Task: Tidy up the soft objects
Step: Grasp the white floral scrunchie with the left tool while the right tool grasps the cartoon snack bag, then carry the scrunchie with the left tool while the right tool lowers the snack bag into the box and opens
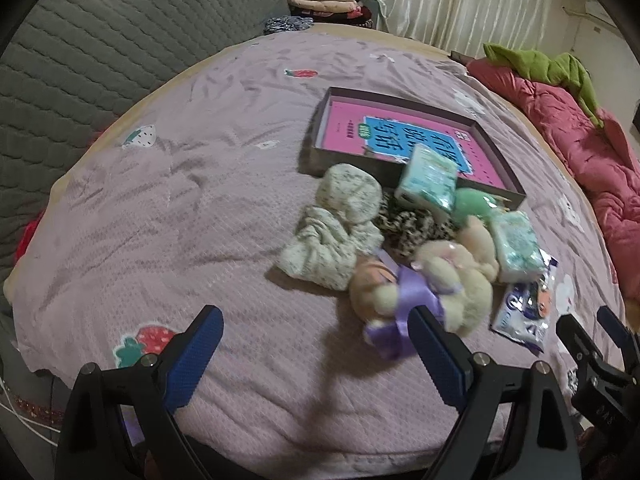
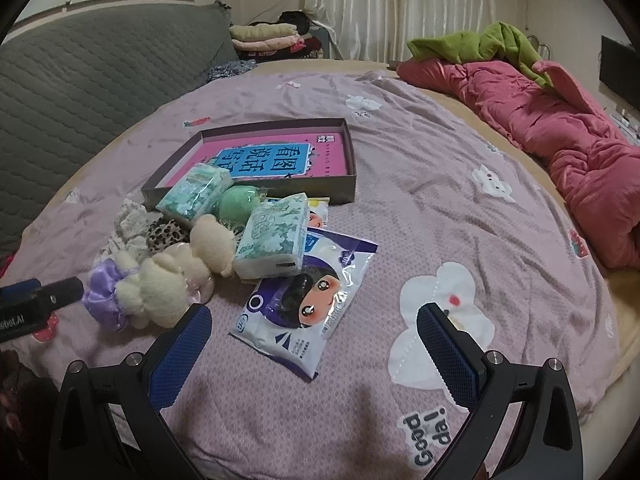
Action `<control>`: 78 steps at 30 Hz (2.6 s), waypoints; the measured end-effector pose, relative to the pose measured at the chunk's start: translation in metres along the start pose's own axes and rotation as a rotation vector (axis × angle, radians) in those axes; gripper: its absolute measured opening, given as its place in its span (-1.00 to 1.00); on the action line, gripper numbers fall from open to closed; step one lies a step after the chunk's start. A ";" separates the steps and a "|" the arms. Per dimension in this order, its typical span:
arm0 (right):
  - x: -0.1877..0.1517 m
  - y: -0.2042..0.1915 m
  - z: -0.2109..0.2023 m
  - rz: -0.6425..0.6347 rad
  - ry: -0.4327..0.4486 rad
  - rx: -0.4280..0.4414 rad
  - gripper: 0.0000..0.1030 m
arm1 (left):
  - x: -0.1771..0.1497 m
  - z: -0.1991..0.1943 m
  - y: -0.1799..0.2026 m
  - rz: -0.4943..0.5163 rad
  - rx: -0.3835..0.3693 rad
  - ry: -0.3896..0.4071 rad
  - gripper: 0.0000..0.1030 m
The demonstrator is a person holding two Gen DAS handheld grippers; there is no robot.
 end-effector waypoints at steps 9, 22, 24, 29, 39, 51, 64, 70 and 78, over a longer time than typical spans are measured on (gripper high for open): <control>0.005 0.002 0.025 0.002 -0.032 -0.009 1.00 | 0.027 0.034 -0.006 0.014 -0.005 -0.034 0.82; -0.017 0.020 0.065 0.092 -0.159 -0.032 1.00 | 0.033 0.092 0.011 0.060 -0.010 -0.119 0.81; -0.019 0.017 0.071 0.102 -0.173 -0.027 1.00 | 0.032 0.096 0.009 0.051 -0.001 -0.119 0.81; -0.021 0.011 0.086 0.135 -0.202 -0.027 1.00 | 0.030 0.104 -0.004 0.033 0.009 -0.118 0.80; -0.021 0.004 0.097 0.120 -0.241 -0.087 0.78 | 0.033 0.113 0.007 0.065 -0.018 -0.106 0.47; -0.023 0.023 0.081 0.136 -0.218 -0.035 -0.02 | 0.033 0.111 0.027 0.099 -0.127 -0.116 -0.48; -0.011 0.045 0.059 0.173 -0.146 0.002 -0.12 | 0.042 0.089 0.014 -0.051 -0.280 -0.091 -0.77; 0.006 0.036 0.048 0.128 -0.079 0.025 -0.12 | 0.056 0.072 0.018 -0.036 -0.272 -0.041 -0.77; 0.033 0.018 0.052 0.063 -0.030 0.079 -0.12 | 0.077 0.060 0.028 0.024 -0.225 0.011 -0.77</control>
Point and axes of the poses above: each gripper's, at about its wrist camera, not at the fingertips, and z roughly the way its jaws point, y to its right, x to its top, the point moved 8 cm from there along z, roughly the way its jaws point, and after that the axes turned 6 degrees about y, right-handed, at the moved point
